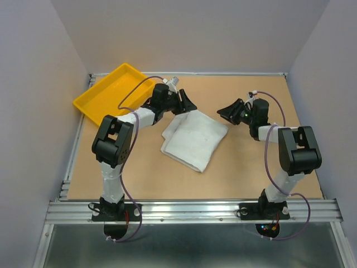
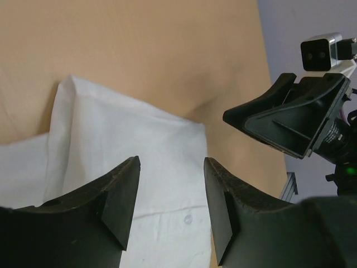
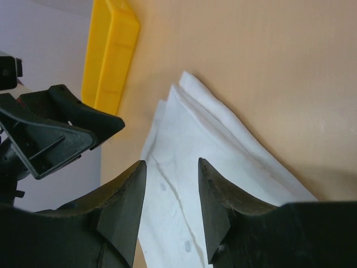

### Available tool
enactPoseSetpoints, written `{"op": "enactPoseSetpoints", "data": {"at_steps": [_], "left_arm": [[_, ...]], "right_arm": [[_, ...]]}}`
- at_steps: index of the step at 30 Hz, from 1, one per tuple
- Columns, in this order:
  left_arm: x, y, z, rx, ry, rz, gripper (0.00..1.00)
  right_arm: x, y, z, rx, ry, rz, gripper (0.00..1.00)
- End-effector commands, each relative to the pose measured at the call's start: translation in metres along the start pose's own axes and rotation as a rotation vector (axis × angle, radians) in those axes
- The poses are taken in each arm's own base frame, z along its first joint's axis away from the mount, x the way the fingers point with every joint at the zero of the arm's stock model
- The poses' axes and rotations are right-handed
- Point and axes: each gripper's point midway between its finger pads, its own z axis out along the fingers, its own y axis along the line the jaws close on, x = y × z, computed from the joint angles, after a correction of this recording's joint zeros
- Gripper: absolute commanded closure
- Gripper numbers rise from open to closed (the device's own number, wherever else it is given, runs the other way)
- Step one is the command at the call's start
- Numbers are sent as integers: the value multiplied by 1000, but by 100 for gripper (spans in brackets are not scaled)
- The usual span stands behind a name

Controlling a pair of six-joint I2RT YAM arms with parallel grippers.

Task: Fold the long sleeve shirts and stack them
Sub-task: Fold the shirt

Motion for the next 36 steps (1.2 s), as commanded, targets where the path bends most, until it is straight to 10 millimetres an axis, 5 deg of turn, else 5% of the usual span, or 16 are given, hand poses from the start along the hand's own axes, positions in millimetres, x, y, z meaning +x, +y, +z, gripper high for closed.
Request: {"op": "enactPoseSetpoints", "data": {"at_steps": [1,6,13,18,21,26,31,36], "left_arm": [[-19,-16,24,69,-9,2,39],[-18,-8,50,79,9,1,39],[1,35,77,16,40,-26,39],[5,46,69,-3,48,-34,39],[1,38,54,-8,31,-6,39],[-5,12,17,-18,6,34,39],[12,-4,-13,-33,21,65,39],[63,20,-32,-98,96,51,39]], "right_arm": [[-24,34,12,-88,-17,-63,52],[-21,9,29,-54,-9,-20,52],[5,-43,43,17,37,47,52],[9,-73,33,73,34,46,53],[-3,-58,22,60,22,-14,53],[-13,3,2,-16,30,-95,53],[25,55,-3,-111,113,-126,53],[75,62,-3,-146,180,-102,53]]}}
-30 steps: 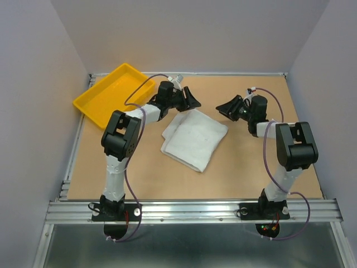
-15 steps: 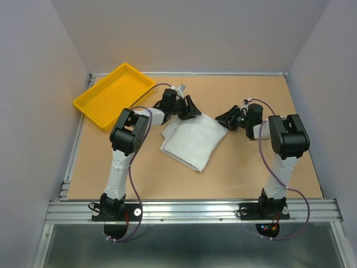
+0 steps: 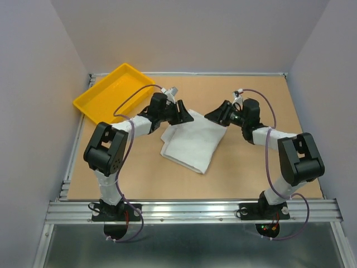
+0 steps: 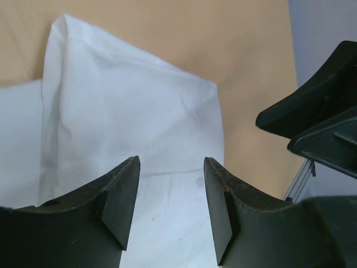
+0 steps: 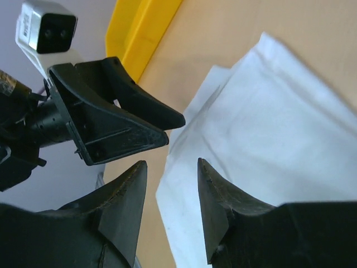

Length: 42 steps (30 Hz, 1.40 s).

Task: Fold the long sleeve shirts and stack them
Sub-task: Fold the shirt

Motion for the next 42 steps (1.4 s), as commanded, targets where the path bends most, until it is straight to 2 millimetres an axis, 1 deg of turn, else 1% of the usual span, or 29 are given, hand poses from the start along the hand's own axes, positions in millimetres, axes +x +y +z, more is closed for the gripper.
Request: {"op": "enactPoseSetpoints", "data": {"at_steps": [1,2,3,5,6,10,12,13,14,15,16,18,20,21,22,24,25,27,29,31,32,33,34,37,38,39,40,41,42], "left_arm": [[41,19,-11,-57,66,14,39],[57,30,-15,-83,92,-6,39],[65,36,-17,-97,102,-13,39],[74,46,-21,-126,100,-26,39],[87,56,-25,-154,117,-44,39],[96,68,-34,-205,118,-54,40],[90,63,-42,-213,97,-41,39],[83,55,-50,-212,79,-30,39],[79,56,-55,-239,58,-17,39],[75,55,-61,-256,46,-9,39],[74,54,-72,-284,40,-6,39],[70,60,-84,-349,14,5,38],[77,67,-97,-411,30,-7,38],[76,72,-101,-441,19,-10,38],[86,78,-108,-480,50,-25,38],[95,88,-114,-523,63,-38,38],[100,93,-117,-545,74,-43,39],[109,106,-120,-596,95,-50,40],[114,112,-118,-617,119,-59,41],[119,114,-114,-617,149,-65,51],[123,119,-111,-626,169,-65,51],[121,119,-109,-628,168,-61,57],[120,121,-109,-637,166,-56,58],[115,130,-106,-682,165,-34,58],[114,136,-106,-709,166,-25,58],[106,134,-102,-706,162,-8,58],[105,145,-103,-760,171,1,58],[98,152,-104,-794,163,20,58],[82,150,-99,-794,135,33,58]], "right_arm": [[53,-7,0,-6,86,72,53],[68,-16,-3,-2,94,94,53],[74,-22,-5,3,94,110,53],[96,-42,-11,48,116,151,53],[104,-50,-14,66,128,152,53],[126,-69,-24,115,157,145,53],[120,-65,-27,117,150,101,53],[116,-64,-27,127,151,76,53],[122,-67,-32,175,188,80,53],[111,-62,-35,194,167,32,53],[95,-54,-32,194,156,-64,52],[87,-50,-42,250,168,-156,52],[73,-39,-43,263,155,-210,52],[75,-40,-47,292,175,-233,52],[71,-35,-49,295,169,-252,52],[72,-26,-47,311,183,-299,52],[84,-21,-46,314,219,-319,52],[91,-21,-46,363,245,-366,52],[108,-16,-42,367,291,-398,52],[117,-19,-41,403,322,-436,52],[127,-14,-39,399,349,-466,52],[133,-20,-41,437,373,-493,52],[138,-20,-41,446,390,-510,52],[165,-22,-42,458,472,-543,52],[178,-17,-41,441,504,-558,53],[185,-16,-39,437,522,-568,53],[197,-19,-37,437,559,-570,53],[210,-9,-32,406,587,-586,53],[221,-6,-29,389,619,-577,53]]}}
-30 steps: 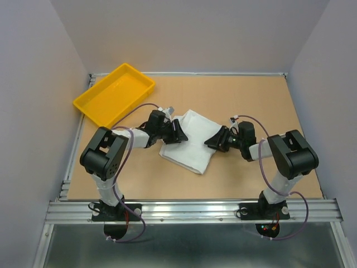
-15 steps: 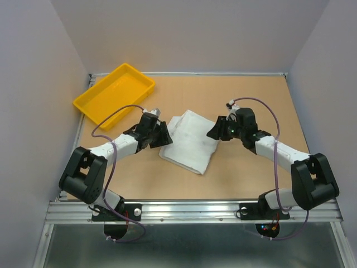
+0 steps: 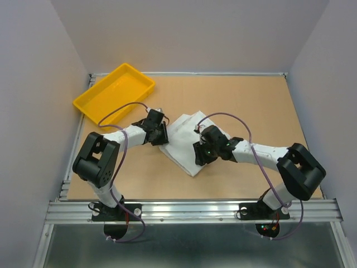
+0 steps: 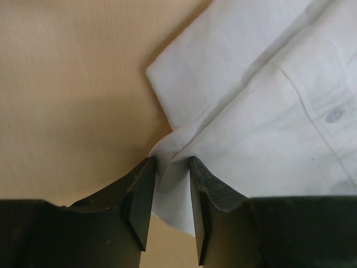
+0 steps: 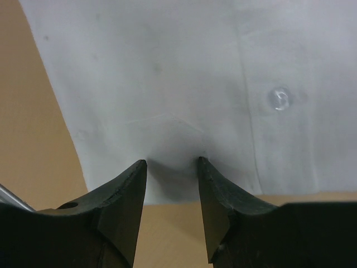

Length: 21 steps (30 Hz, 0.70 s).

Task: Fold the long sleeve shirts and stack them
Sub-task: Fold the shirt

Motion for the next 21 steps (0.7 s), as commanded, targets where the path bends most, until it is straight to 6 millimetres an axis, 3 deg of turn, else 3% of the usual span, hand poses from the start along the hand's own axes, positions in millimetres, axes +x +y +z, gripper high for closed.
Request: {"op": "enactPoseSetpoints", "data": {"at_steps": [1,4,5,6,9,10,12,13,15,16,17,18,19,20,21], "left_arm": [[-13,41,17,-206,5,63,58],[-56,39,23,-221,-51,73,57],[-68,38,25,-223,-71,73,57],[-101,33,21,-203,-128,56,57],[-139,23,16,-160,-175,46,57],[-165,12,2,-137,-236,46,57],[-185,3,-17,-113,-303,47,56],[-193,-2,-27,-95,-343,47,55],[-204,-12,-60,-55,-423,43,49],[-193,-7,-62,-55,-417,43,46],[-199,-14,-86,-19,-475,45,44],[-193,-17,-93,1,-484,54,42],[-176,-12,-89,4,-469,81,38],[-170,-25,-108,42,-504,117,36],[-161,-28,-112,53,-510,162,36]], "right_arm": [[-3,47,16,-60,51,-97,53],[-9,79,31,-123,68,-135,53],[-6,88,44,-137,92,-149,53],[-30,109,44,-189,50,-159,52],[-65,119,48,-177,-20,-162,52],[-90,120,42,-149,-89,-157,52],[-117,118,25,-140,-162,-140,51],[-124,114,18,-138,-178,-120,51],[-139,84,5,-109,-212,-34,50],[-145,78,-13,-125,-240,20,50],[-142,46,-16,-85,-238,89,49],[-138,31,-21,-70,-238,132,47],[-143,23,-39,-77,-275,172,39],[-130,-6,-40,-36,-263,234,34],[-127,-17,-47,-26,-274,269,30]]}}
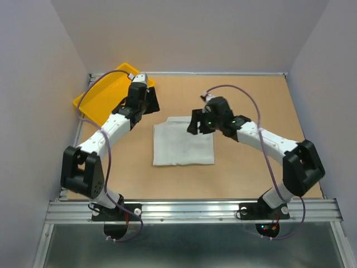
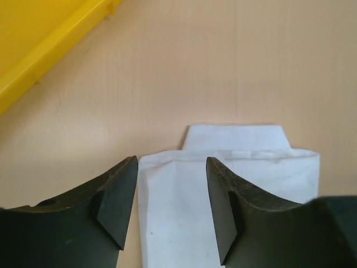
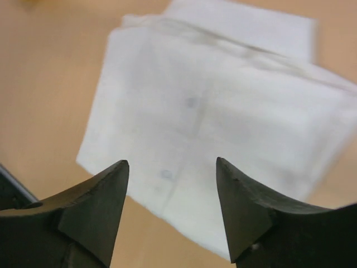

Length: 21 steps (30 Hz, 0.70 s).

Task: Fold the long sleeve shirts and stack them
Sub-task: Fold the shirt

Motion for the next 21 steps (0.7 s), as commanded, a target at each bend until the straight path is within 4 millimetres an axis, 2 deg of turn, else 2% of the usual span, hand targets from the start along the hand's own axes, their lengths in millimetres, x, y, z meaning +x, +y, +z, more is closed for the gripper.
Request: {"op": "enactPoseSetpoints", "data": {"at_steps": [1,2,4,6,7,9,12,13,15,18,20,21], "left_arm": [[14,-22,-44,111,-75,125,36],[13,-33,-61,159,-106,142,36],[34,-50,-79,231,-110,194,35],[44,-58,-90,270,-114,204,32],[55,-56,-91,275,-94,209,30],[58,-69,-103,336,-119,228,24],[74,-85,-113,392,-117,312,18],[79,-97,-122,419,-134,360,16],[84,-109,-128,451,-148,402,13],[101,-131,-131,501,-134,470,12],[113,-141,-126,498,-121,519,12],[122,-151,-130,522,-116,555,12]], "right_arm": [[-2,-57,-41,77,-61,212,27],[4,-78,-52,95,-65,275,25],[9,-100,-60,110,-67,362,24],[15,-112,-61,128,-60,403,24],[16,-114,-59,127,-53,419,24],[20,-122,-50,132,-22,445,25],[14,-125,-36,130,-8,461,27],[12,-132,-28,150,-4,476,29],[17,-141,-16,172,16,488,29],[14,-142,-5,155,30,492,30],[20,-141,3,135,57,510,31],[22,-142,5,135,62,514,31]]}}
